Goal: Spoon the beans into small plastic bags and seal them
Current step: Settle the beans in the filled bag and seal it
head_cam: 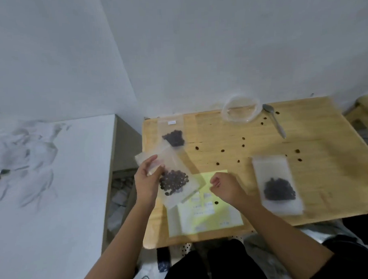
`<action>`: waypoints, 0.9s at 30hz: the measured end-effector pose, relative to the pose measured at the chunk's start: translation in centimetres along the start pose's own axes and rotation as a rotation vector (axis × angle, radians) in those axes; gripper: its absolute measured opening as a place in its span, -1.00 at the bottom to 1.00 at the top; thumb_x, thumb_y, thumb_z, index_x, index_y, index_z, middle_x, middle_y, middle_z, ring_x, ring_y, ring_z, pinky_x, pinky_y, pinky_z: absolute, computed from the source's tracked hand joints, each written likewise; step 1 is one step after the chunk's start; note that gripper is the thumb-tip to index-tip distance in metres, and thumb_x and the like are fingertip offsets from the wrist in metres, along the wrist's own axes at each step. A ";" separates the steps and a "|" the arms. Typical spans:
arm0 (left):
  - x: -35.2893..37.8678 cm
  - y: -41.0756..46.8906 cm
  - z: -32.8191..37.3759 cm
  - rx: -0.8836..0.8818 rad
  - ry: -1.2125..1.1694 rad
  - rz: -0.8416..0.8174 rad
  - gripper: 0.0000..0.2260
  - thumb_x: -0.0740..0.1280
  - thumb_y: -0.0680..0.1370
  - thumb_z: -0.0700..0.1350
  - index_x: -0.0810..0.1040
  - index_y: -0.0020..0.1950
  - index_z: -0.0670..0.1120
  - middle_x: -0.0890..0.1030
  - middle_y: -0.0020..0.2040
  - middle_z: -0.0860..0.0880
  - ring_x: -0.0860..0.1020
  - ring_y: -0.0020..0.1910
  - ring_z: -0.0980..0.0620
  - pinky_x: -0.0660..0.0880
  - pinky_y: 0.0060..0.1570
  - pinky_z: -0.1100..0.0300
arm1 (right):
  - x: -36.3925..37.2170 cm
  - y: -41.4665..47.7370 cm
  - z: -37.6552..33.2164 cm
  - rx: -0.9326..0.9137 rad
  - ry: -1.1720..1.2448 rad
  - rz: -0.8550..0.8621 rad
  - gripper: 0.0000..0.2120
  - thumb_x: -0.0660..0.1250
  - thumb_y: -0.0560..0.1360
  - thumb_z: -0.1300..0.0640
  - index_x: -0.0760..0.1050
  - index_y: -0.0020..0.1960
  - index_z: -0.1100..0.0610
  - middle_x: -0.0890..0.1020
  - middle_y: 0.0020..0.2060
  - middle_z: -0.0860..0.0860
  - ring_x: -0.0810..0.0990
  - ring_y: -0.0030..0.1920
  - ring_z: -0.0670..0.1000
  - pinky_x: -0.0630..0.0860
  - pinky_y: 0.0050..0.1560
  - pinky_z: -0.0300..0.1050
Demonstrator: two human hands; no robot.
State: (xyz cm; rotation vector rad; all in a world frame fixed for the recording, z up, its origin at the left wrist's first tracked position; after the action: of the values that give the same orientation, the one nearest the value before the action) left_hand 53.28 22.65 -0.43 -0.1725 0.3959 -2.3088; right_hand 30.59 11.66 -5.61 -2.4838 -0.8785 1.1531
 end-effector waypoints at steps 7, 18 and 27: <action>-3.0 -0.5 -1.5 -0.012 -0.061 0.136 -0.74 0.37 0.50 -0.30 0.56 0.12 -0.02 0.58 0.14 -0.17 0.59 -0.15 -0.03 0.56 -0.08 0.06 | 1.9 -0.3 0.4 -0.019 -0.121 -0.002 -0.81 0.38 0.42 0.31 0.40 -0.27 0.14 0.45 -0.18 0.07 0.46 -0.19 0.02 0.45 -0.15 -0.14; -0.5 -0.8 -0.8 -0.010 -0.075 0.039 -0.69 0.40 0.47 -0.31 0.57 0.09 0.05 0.57 0.18 -0.10 0.61 0.07 -0.12 0.59 0.01 0.01 | 0.0 -1.0 -1.2 -0.038 -0.095 0.050 -0.79 0.15 0.50 0.42 0.36 -0.22 0.18 0.44 -0.29 0.01 0.39 -0.34 -0.05 0.47 -0.28 -0.05; 6.3 -1.8 4.5 0.082 -0.059 -0.270 -0.54 0.37 0.44 -0.42 0.53 0.16 0.07 0.53 0.22 0.09 0.56 0.17 -0.01 0.57 0.06 0.00 | -11.1 -2.6 -12.3 -0.292 0.289 0.253 -0.94 0.39 0.45 0.23 0.56 -0.12 0.23 0.53 -0.31 -0.08 0.46 -0.30 -0.18 0.38 -0.30 -0.50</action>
State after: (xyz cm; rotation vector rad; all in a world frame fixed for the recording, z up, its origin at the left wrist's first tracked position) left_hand 48.78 18.29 4.39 -0.2668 0.2604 -2.5731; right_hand 33.25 6.96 10.26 -2.9725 -0.7084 0.7422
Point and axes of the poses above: each hand's wrist, its own y-axis towards the middle knuckle, its own x-axis out of the palm, z = x × y, the point moved 10 cm from there along y, towards the middle knuckle
